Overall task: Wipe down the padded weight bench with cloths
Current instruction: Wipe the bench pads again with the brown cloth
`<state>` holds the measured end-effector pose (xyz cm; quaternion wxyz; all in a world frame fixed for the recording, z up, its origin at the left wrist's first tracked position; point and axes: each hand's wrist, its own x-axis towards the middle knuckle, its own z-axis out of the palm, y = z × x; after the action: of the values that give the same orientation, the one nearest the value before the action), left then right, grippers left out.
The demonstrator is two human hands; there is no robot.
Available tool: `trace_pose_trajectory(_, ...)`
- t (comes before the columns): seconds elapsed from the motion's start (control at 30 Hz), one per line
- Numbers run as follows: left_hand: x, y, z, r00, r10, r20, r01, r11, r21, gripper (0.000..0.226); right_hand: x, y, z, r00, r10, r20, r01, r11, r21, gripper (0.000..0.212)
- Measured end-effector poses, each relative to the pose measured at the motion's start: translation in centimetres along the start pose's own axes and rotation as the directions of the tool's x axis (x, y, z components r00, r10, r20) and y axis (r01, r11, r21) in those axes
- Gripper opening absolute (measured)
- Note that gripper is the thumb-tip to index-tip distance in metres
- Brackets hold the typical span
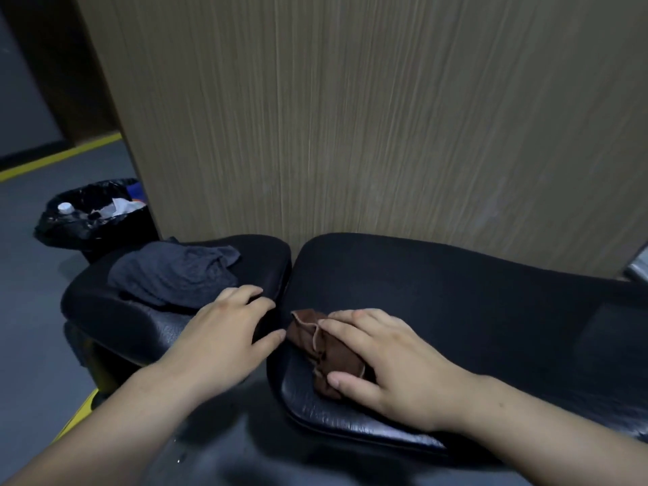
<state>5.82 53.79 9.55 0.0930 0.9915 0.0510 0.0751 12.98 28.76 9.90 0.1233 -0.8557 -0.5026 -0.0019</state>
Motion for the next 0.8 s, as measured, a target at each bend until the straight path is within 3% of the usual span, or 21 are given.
trace_pose_trajectory(0.17,-0.3,-0.7,-0.4,1.000,-0.015,0.001,0.015,1.000,-0.027,0.059,6.9,6.9,-0.7,0.983,0.183,-0.030,-0.184,0.983,-0.014,0.071)
trace_pose_trajectory(0.3,-0.3,-1.0,-0.4,1.000,-0.006,-0.022,0.005,0.999,-0.046,0.051,12.4,12.5,-1.4,0.912,0.405,-0.068,-0.407,0.913,-0.024,0.063)
trace_pose_trajectory(0.4,-0.1,-1.3,-0.4,0.999,0.005,-0.033,-0.007,0.998,-0.058,0.043,14.4,13.6,-1.2,0.888,0.453,-0.079,-0.455,0.891,-0.005,0.059)
trace_pose_trajectory(0.57,0.5,-1.5,-0.5,0.999,0.002,-0.053,-0.007,0.997,-0.081,0.030,13.8,12.7,-1.0,0.901,0.423,-0.092,-0.422,0.906,0.040,0.057)
trace_pose_trajectory(0.8,0.5,-1.5,-0.4,1.000,-0.010,-0.014,0.009,0.997,-0.080,0.032,5.7,4.2,-0.2,0.999,0.034,-0.038,-0.030,0.994,0.102,0.056)
